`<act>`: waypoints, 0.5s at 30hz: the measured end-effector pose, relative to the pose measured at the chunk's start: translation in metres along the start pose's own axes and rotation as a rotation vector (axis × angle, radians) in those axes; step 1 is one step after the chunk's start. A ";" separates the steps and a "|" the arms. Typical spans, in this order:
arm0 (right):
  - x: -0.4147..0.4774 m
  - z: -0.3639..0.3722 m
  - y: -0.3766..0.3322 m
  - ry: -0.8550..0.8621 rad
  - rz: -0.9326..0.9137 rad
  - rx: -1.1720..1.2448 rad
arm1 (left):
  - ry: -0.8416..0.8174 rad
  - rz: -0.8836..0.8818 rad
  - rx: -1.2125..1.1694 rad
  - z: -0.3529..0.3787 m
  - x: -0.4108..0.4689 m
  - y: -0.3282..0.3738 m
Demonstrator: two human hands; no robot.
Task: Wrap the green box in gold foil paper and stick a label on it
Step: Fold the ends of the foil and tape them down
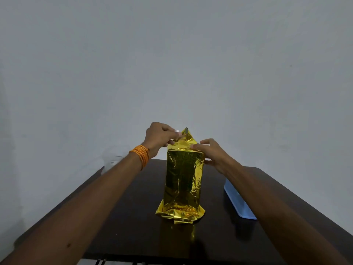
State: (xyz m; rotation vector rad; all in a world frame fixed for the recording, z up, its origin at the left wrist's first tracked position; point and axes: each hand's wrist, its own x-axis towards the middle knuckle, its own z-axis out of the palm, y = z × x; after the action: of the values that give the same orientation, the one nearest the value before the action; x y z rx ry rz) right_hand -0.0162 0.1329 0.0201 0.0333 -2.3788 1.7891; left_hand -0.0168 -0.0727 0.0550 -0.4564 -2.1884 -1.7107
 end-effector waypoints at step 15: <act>-0.001 0.000 0.013 0.021 -0.014 0.002 | 0.039 0.069 0.303 0.017 0.009 -0.017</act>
State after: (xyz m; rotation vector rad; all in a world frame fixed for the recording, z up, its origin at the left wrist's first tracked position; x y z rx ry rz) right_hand -0.0165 0.1364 0.0074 0.0317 -2.3566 1.7765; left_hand -0.0337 -0.0600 0.0406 -0.4100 -2.3210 -1.3112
